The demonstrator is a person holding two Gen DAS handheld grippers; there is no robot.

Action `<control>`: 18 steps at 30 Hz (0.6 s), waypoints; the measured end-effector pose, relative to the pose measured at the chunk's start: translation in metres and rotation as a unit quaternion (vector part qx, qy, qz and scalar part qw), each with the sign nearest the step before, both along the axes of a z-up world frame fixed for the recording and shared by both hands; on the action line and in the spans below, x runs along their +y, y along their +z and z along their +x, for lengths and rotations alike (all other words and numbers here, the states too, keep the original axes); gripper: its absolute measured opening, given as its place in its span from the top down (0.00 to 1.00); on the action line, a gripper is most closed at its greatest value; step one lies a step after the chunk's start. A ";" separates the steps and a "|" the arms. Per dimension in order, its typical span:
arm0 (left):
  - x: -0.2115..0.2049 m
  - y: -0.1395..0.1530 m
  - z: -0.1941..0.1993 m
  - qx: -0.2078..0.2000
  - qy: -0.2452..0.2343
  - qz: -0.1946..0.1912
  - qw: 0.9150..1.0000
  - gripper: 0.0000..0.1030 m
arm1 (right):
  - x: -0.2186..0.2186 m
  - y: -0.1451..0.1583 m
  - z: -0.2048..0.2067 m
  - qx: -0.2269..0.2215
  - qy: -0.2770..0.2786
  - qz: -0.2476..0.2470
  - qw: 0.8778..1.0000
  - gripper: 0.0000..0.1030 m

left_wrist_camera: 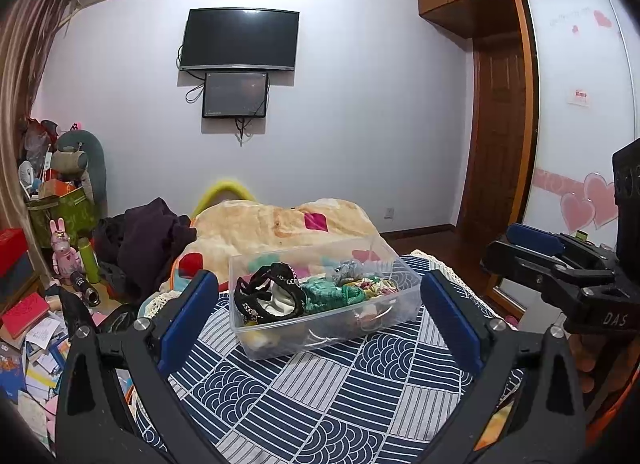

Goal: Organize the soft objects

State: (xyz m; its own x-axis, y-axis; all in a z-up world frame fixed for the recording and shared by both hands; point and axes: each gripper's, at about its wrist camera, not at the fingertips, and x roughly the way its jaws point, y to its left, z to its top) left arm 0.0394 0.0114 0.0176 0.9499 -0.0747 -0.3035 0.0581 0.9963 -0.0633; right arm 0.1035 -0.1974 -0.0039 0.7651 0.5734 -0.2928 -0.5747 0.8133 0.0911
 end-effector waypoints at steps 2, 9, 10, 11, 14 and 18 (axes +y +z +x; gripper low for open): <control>0.001 0.000 0.000 0.000 0.000 -0.001 1.000 0.01 | 0.000 0.000 -0.001 -0.001 0.000 0.000 1.000 0.16; 0.001 -0.001 0.000 0.001 0.000 -0.002 1.000 0.00 | 0.000 0.001 -0.003 -0.002 0.001 0.000 1.000 0.16; 0.001 -0.001 0.000 0.001 0.000 -0.001 1.000 0.00 | 0.000 0.001 -0.003 -0.002 0.001 0.000 1.000 0.16; 0.001 -0.001 0.000 0.002 0.000 -0.001 1.000 0.00 | 0.000 0.001 -0.003 -0.002 0.001 0.000 1.000 0.16; 0.000 -0.002 -0.001 0.002 0.000 0.000 1.000 0.00 | 0.000 0.001 -0.003 -0.001 0.001 0.000 1.000 0.16; 0.000 -0.002 -0.001 0.002 -0.001 -0.001 1.000 0.00 | 0.000 0.002 -0.003 -0.002 0.002 0.000 1.000 0.16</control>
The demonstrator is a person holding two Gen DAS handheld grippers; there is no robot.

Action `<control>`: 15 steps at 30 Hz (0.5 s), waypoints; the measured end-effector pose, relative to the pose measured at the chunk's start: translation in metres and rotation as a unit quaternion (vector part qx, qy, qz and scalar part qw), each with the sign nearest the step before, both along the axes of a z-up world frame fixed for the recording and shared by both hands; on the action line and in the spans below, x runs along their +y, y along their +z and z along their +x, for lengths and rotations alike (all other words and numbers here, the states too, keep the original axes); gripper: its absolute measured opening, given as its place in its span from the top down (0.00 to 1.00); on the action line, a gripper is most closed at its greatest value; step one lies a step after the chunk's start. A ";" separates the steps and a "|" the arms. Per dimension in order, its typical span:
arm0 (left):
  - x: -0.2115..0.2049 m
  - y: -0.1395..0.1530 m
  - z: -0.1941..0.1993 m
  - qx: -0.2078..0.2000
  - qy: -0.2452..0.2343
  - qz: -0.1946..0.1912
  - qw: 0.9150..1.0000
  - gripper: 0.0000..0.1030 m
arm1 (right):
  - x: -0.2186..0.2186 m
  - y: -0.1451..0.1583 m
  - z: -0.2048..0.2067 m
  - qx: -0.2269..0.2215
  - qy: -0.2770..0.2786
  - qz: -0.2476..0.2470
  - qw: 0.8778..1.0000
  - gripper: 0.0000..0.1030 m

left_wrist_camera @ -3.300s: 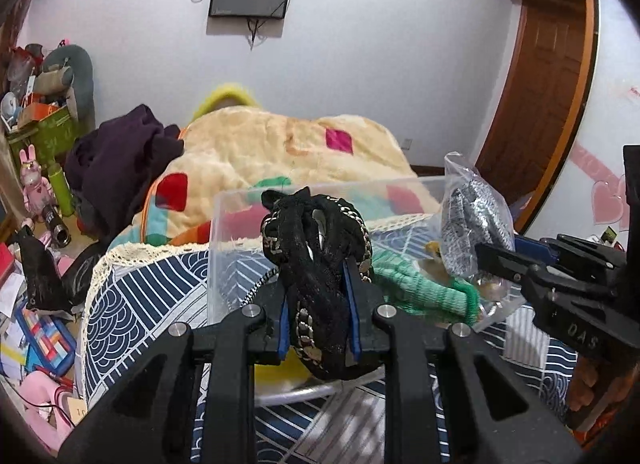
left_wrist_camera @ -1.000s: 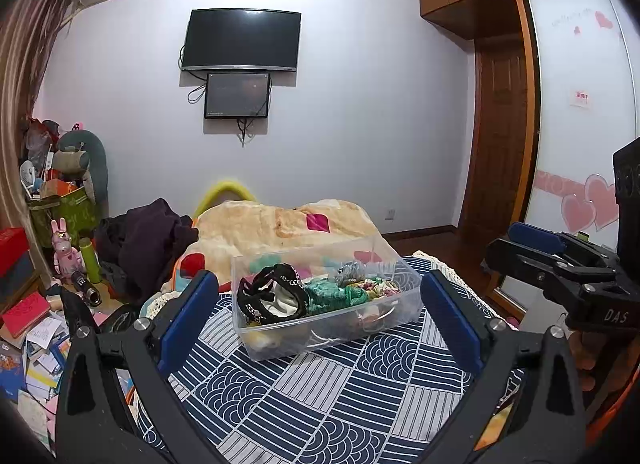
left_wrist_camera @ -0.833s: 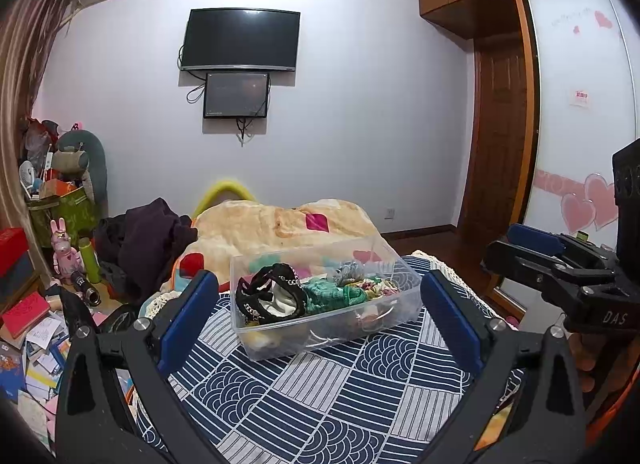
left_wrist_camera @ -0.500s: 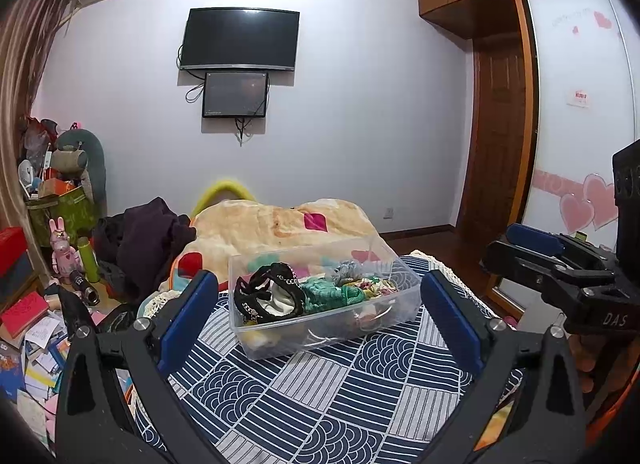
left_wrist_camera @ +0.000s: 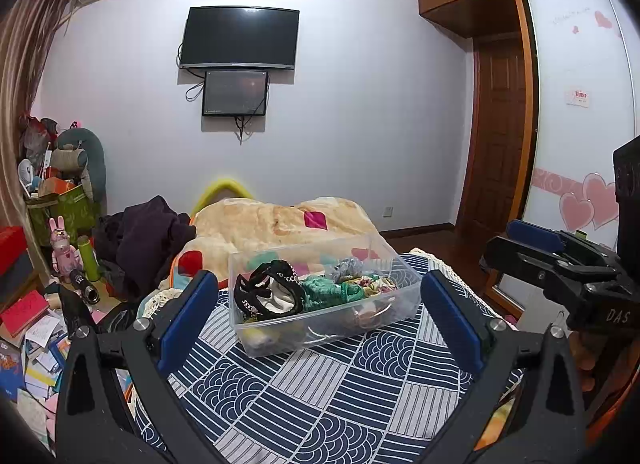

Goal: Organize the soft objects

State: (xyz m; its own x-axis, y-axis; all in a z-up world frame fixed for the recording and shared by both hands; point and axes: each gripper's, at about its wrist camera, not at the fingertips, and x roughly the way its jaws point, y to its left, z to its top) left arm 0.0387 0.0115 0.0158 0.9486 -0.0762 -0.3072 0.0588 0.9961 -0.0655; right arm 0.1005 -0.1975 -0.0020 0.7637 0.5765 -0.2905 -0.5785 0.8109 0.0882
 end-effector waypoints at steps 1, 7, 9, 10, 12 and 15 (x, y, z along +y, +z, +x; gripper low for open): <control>0.000 0.000 0.000 0.000 -0.001 0.000 1.000 0.00 | 0.000 0.000 0.000 0.000 0.000 0.000 1.000 0.16; 0.000 -0.001 -0.001 -0.001 -0.001 0.001 1.000 0.00 | 0.000 0.000 0.000 0.001 0.000 0.000 1.000 0.16; 0.000 -0.001 -0.001 -0.001 -0.001 -0.002 1.000 0.00 | 0.000 0.001 -0.001 0.001 0.000 0.000 1.000 0.16; 0.001 -0.001 -0.002 -0.002 -0.004 -0.005 1.000 0.00 | 0.000 0.001 0.000 0.000 0.001 0.000 1.000 0.16; 0.002 0.000 -0.002 -0.004 -0.007 -0.009 1.000 0.00 | 0.000 0.001 0.000 0.000 0.001 0.000 1.000 0.16; 0.001 0.000 -0.003 -0.004 -0.008 -0.007 1.000 0.00 | 0.000 0.000 0.000 0.001 0.001 0.000 1.000 0.16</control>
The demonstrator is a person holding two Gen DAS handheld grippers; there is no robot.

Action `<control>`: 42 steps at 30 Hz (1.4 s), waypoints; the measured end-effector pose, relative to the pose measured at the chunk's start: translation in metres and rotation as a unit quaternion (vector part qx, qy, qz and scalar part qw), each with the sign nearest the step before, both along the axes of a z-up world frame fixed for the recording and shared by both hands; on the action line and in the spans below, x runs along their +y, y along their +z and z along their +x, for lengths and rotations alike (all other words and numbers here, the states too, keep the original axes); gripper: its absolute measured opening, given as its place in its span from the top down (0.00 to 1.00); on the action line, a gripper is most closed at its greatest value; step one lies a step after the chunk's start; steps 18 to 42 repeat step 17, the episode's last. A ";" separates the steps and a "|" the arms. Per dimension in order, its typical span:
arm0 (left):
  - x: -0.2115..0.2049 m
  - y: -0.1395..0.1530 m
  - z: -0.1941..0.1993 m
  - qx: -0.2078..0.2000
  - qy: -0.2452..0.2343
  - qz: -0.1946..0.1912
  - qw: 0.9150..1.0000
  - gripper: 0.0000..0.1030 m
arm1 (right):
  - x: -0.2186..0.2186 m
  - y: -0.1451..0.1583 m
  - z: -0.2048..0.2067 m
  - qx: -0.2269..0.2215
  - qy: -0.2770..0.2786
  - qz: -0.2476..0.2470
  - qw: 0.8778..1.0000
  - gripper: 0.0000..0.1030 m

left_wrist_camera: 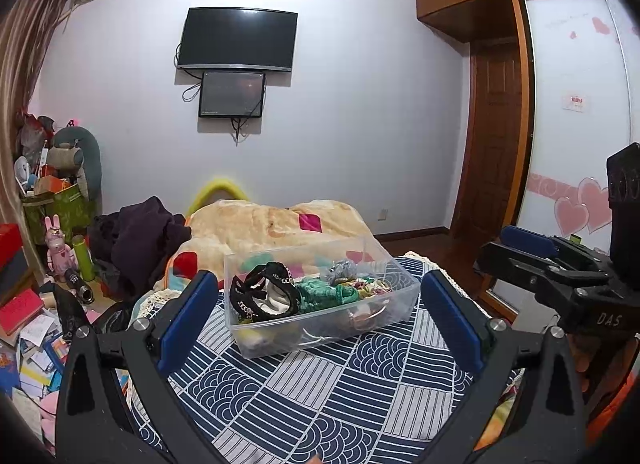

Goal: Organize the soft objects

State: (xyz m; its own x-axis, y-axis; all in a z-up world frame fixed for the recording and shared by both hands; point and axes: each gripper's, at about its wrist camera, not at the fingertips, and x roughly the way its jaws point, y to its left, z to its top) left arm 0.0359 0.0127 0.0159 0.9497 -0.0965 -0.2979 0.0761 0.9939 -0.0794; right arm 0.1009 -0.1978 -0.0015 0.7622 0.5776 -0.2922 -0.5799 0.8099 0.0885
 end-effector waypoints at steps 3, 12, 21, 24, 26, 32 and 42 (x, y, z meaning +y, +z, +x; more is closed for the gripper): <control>-0.002 -0.001 0.001 0.002 -0.001 0.003 1.000 0.00 | 0.000 0.000 0.000 0.000 0.000 0.000 1.000 0.16; 0.000 -0.002 0.002 0.006 0.001 0.000 1.000 0.00 | 0.001 -0.003 -0.001 0.003 -0.001 -0.001 1.000 0.16; -0.001 -0.002 0.002 0.008 0.000 0.001 1.000 0.00 | 0.002 -0.007 -0.003 0.006 -0.003 -0.003 1.000 0.16; -0.001 -0.002 0.002 0.008 0.000 0.001 1.000 0.00 | 0.002 -0.007 -0.003 0.006 -0.003 -0.003 1.000 0.16; -0.001 -0.002 0.002 0.008 0.000 0.001 1.000 0.00 | 0.002 -0.007 -0.003 0.006 -0.003 -0.003 1.000 0.16; -0.001 -0.002 0.002 0.008 0.000 0.001 1.000 0.00 | 0.002 -0.007 -0.003 0.006 -0.003 -0.003 1.000 0.16; -0.001 -0.002 0.002 0.008 0.000 0.001 1.000 0.00 | 0.002 -0.007 -0.003 0.006 -0.003 -0.003 1.000 0.16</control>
